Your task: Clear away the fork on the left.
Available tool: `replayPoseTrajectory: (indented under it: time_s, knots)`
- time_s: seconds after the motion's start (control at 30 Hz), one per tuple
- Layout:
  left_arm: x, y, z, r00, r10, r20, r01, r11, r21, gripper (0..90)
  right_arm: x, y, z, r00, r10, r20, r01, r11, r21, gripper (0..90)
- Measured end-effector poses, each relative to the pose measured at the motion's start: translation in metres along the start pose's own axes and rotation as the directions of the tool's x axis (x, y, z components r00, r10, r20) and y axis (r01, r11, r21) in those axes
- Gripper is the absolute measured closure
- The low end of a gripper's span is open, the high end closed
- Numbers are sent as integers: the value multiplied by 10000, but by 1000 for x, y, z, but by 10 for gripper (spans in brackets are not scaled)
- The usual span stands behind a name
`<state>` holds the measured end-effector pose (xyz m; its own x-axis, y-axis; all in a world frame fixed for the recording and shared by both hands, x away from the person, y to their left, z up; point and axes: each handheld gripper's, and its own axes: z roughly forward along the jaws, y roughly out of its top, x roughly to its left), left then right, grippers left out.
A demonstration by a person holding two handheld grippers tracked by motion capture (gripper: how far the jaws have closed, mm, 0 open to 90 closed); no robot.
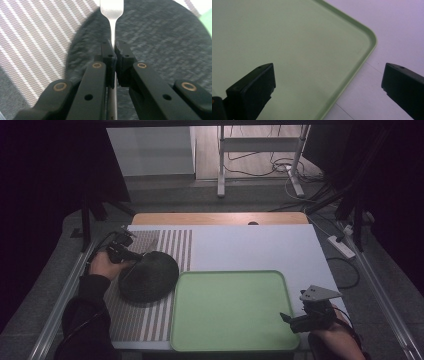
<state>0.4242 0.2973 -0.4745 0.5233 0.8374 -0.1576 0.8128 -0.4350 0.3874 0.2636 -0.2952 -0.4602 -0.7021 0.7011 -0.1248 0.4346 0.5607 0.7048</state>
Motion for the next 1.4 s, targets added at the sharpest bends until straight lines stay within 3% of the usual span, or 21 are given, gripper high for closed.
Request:
replayPoseTrajectory:
  time_s: [0.1,0.27,0.37,0.77,1.07,1.4]
  knots:
    - [-15,-3,2,9996,156,217,-155,9999,-9,853,0,0,0,10000,5,-3,-5,10000,-1,0]
    - [-27,-5,2,9988,235,426,-233,9997,-59,854,0,0,0,10000,-21,-7,21,10000,-17,0]
    - [-40,-11,2,9976,252,641,-233,9993,-305,853,0,0,-1,10000,-11,-4,11,10000,-35,0]
    - [-79,-34,-1,9950,393,917,-341,9978,-575,853,1,0,-1,10000,-44,-10,44,10000,-60,0]
    - [-100,-38,1,9950,435,901,-394,9981,-464,853,1,0,-1,10000,-56,-9,56,9999,-85,0]
    - [-131,-39,3,9920,452,1181,-403,9982,-438,852,1,0,-1,10000,-25,21,26,10000,-92,0]
